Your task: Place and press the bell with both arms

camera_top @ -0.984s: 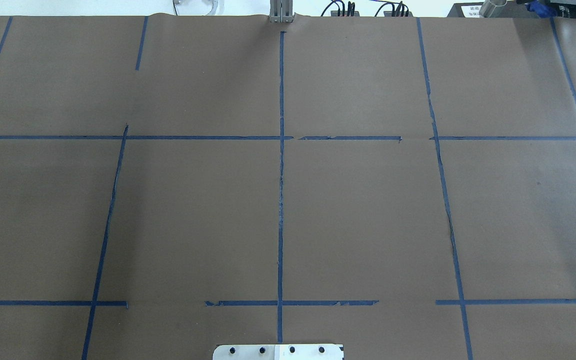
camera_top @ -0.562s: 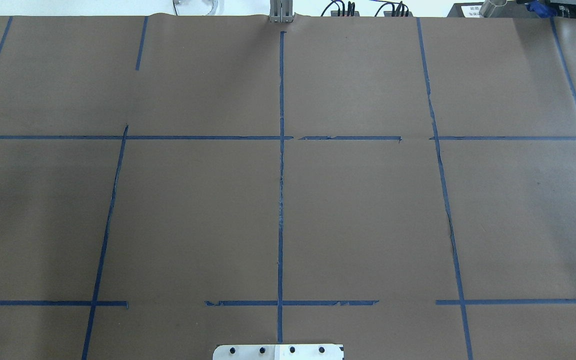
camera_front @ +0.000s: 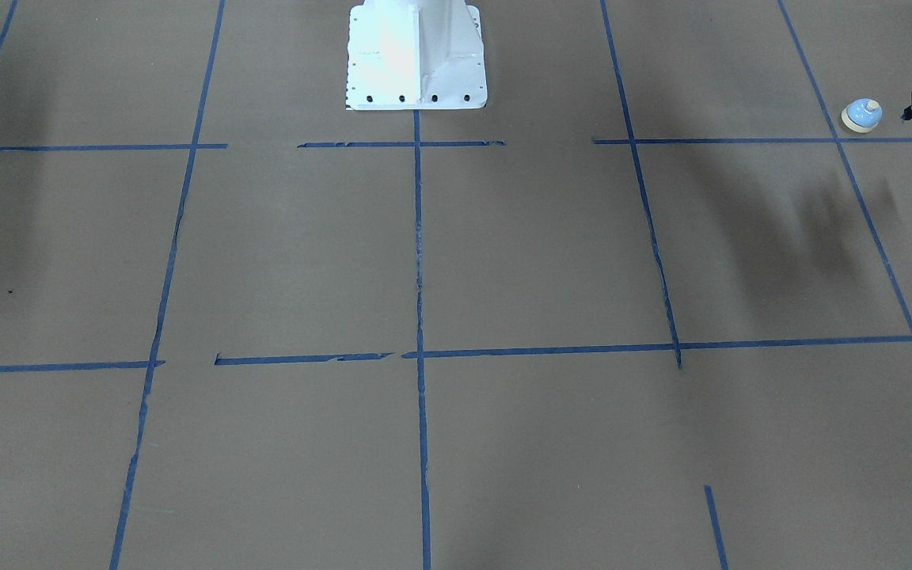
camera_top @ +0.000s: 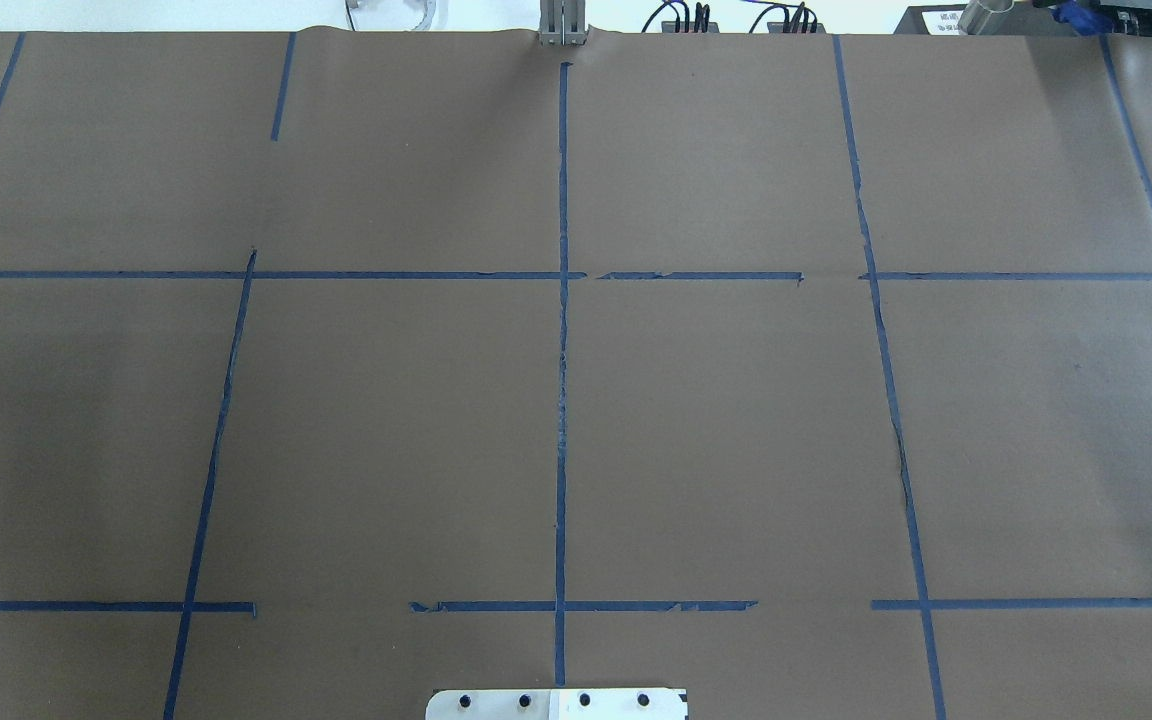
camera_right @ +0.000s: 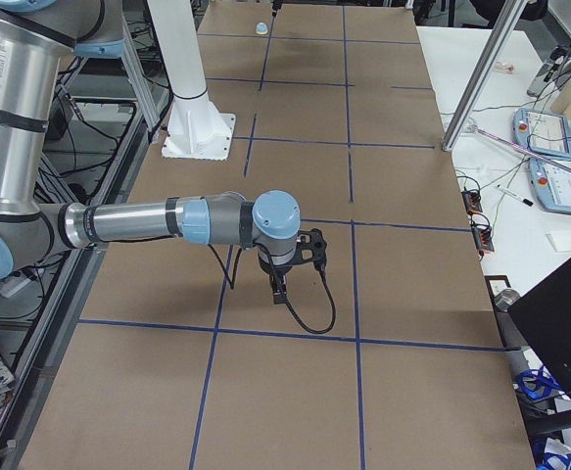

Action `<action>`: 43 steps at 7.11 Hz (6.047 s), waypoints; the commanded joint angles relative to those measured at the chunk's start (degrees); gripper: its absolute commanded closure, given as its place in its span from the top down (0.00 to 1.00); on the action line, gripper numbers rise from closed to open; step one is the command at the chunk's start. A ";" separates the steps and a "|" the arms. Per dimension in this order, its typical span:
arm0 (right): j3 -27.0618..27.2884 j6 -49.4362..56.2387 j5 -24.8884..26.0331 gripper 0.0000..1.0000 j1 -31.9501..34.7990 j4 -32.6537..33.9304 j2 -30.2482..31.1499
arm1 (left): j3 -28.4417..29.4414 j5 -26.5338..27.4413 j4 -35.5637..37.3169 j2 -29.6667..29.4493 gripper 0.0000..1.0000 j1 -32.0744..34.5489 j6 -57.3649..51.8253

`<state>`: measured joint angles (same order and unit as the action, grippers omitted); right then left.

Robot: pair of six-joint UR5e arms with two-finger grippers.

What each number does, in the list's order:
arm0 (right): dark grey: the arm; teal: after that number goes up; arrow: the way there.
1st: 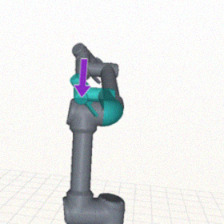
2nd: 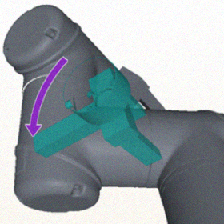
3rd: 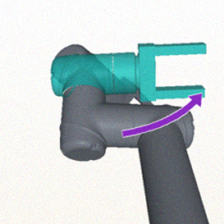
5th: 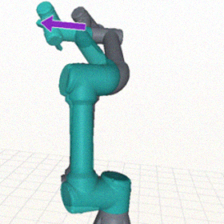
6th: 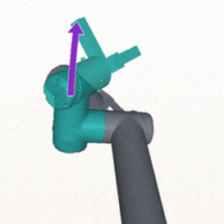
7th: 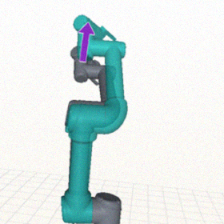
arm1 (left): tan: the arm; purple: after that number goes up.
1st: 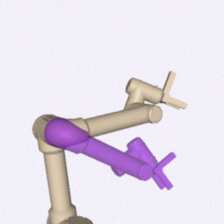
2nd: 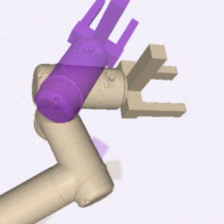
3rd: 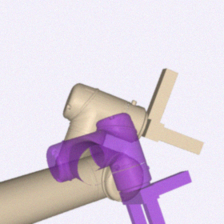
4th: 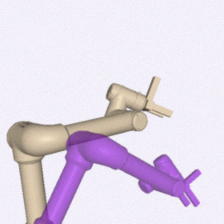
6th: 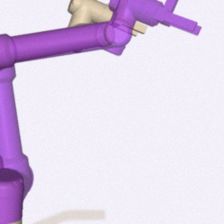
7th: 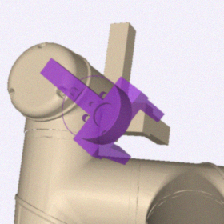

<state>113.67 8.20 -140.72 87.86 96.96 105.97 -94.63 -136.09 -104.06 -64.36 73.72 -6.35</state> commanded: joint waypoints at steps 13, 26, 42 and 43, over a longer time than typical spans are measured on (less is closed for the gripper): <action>0.32 0.15 -1.13 1.00 -0.06 0.07 0.73 | 8.41 -2.69 -15.19 1.95 1.00 -17.20 7.40; 0.32 -0.03 -2.54 1.00 -0.06 0.07 1.25 | -8.81 -3.40 -22.63 -21.09 0.06 -21.76 53.84; 0.06 -0.56 -3.33 1.00 -3.22 0.07 0.73 | 36.27 6.97 -3.16 -84.62 1.00 -37.42 87.12; 0.14 -0.56 -3.33 1.00 -3.66 0.07 0.64 | 36.01 6.97 -3.16 -84.62 1.00 -37.42 87.29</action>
<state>113.75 7.67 -144.04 84.63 97.03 106.71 -58.42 -129.12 -107.14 -148.97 36.30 80.81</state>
